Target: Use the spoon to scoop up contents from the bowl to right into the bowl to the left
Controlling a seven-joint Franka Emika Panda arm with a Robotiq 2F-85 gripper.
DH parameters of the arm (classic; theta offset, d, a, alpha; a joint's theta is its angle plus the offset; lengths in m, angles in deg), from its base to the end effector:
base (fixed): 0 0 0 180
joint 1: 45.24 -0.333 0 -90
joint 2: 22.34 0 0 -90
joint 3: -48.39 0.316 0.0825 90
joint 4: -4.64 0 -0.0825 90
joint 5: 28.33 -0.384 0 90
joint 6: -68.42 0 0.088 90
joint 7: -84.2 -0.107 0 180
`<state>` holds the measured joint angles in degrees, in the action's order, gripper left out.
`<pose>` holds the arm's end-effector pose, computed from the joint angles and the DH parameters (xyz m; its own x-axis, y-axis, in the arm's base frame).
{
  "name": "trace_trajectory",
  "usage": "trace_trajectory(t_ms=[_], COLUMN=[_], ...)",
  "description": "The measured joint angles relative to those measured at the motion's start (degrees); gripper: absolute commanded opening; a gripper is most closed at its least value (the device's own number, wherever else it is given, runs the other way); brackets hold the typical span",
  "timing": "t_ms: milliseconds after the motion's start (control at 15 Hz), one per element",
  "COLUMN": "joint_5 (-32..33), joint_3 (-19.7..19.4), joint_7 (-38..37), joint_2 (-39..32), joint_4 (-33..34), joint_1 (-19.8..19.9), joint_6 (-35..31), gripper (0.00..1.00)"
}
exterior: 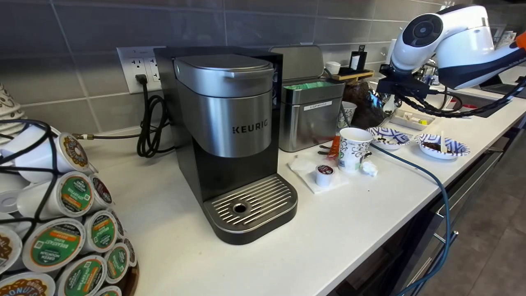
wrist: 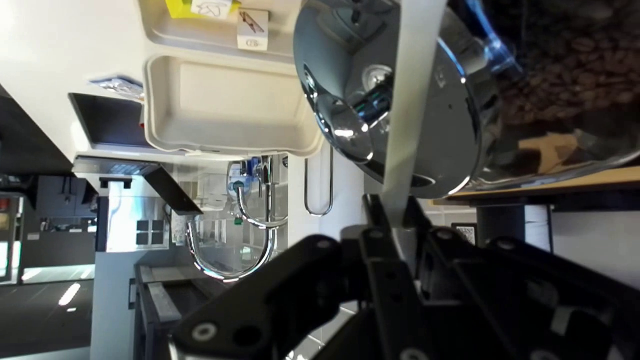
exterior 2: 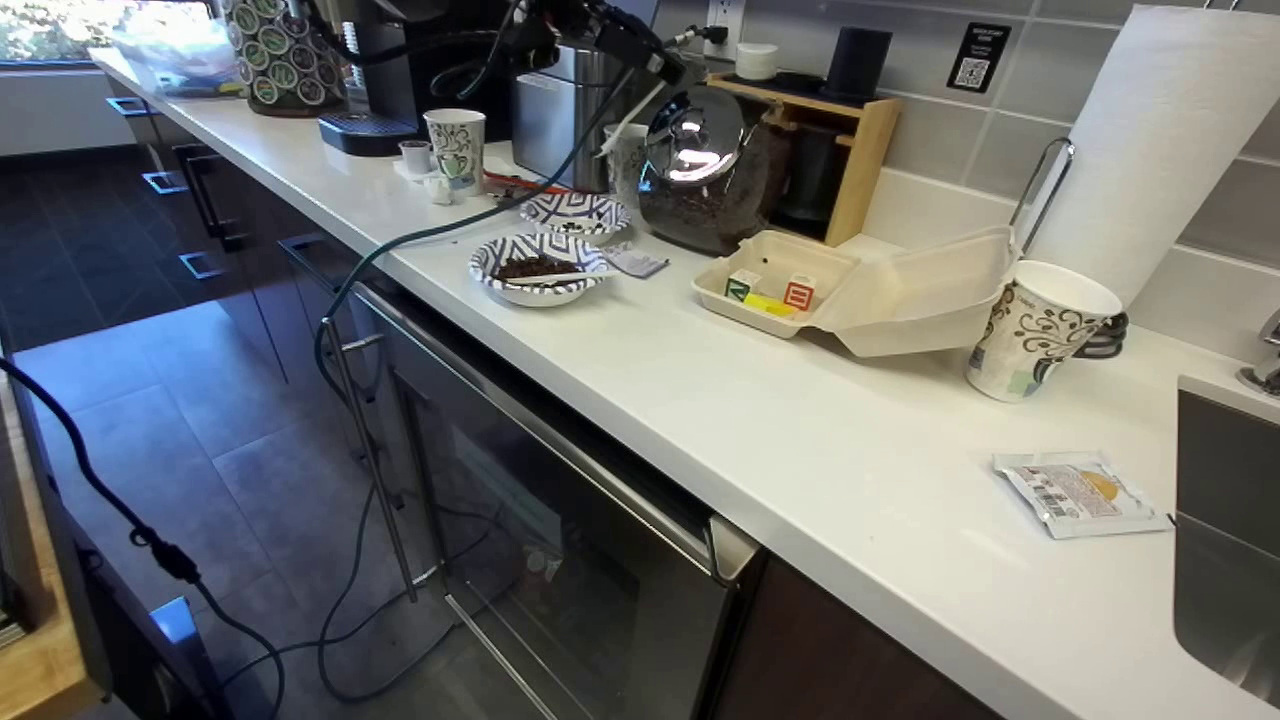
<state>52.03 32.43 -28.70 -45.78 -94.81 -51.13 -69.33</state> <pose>0.6753 -0.1057 0.3849 0.1801 -0.3727 0.9103 -0.8739 -0.4855 -0.0259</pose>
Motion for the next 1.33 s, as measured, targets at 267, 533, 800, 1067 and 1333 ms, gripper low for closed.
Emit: trace_trajectory(t_ms=[267, 533, 800, 1067, 1333], joint_5=[6.3, 10.6, 15.6, 16.6, 16.6], joint_3=[3.4, 5.9, 7.7, 9.2, 9.9], joint_7=[-5.3, -9.7, -15.6, -16.8, -16.9], joint_2=[0.1, 0.2, 1.0, 2.6, 4.6], joint_4=[-0.3, -0.4, -1.2, -3.4, -6.6], joint_1=[1.3, 2.7, 3.8, 5.3, 6.8], joint_6=[4.2, 6.2, 6.5, 6.5, 6.5], gripper=[0.03, 0.03, 0.03, 0.03, 0.03])
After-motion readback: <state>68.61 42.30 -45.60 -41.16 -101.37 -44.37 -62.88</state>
